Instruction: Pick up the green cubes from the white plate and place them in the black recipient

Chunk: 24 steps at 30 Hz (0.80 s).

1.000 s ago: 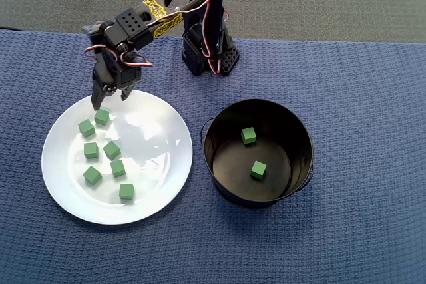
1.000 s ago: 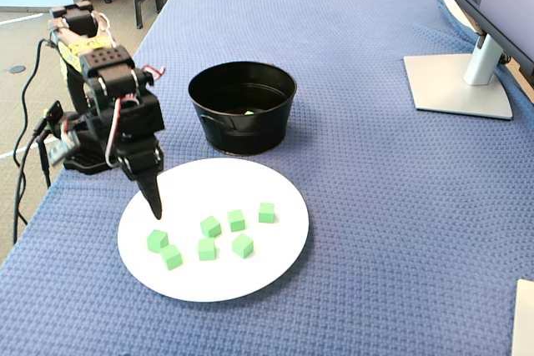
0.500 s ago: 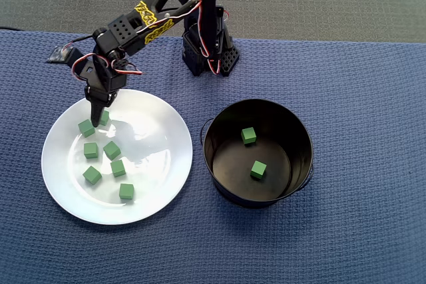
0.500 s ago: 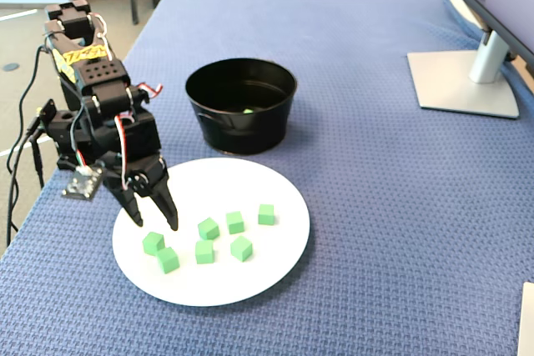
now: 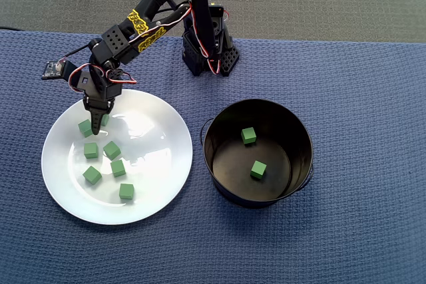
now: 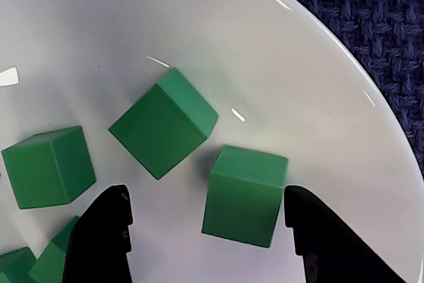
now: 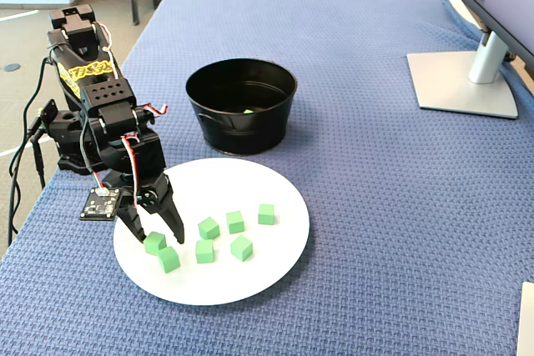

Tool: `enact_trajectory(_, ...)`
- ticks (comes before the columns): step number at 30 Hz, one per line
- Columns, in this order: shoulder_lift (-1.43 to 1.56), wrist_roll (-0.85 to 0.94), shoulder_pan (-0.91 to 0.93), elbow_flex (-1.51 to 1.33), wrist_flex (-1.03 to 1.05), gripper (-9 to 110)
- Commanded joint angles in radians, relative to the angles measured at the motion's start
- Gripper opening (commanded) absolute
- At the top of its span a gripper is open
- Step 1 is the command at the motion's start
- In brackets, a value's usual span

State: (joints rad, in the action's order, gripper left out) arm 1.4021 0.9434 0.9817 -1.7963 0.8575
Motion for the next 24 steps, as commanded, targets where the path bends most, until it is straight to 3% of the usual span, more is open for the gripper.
enact_trajectory(1, 0.032, 0.0, -0.008, 0.005, -0.025, 13)
enact_trajectory(2, 0.034, -0.034, -0.008, 0.003, -0.043, 0)
enact_trajectory(13, 0.1, -0.117, -0.026, -0.026, -0.021, 0)
enact_trajectory(19, 0.25, -0.359, -0.118, 0.213, 0.304, 0)
enact_trajectory(24, 0.393, -0.583, -0.272, 0.382, 0.459, 0)
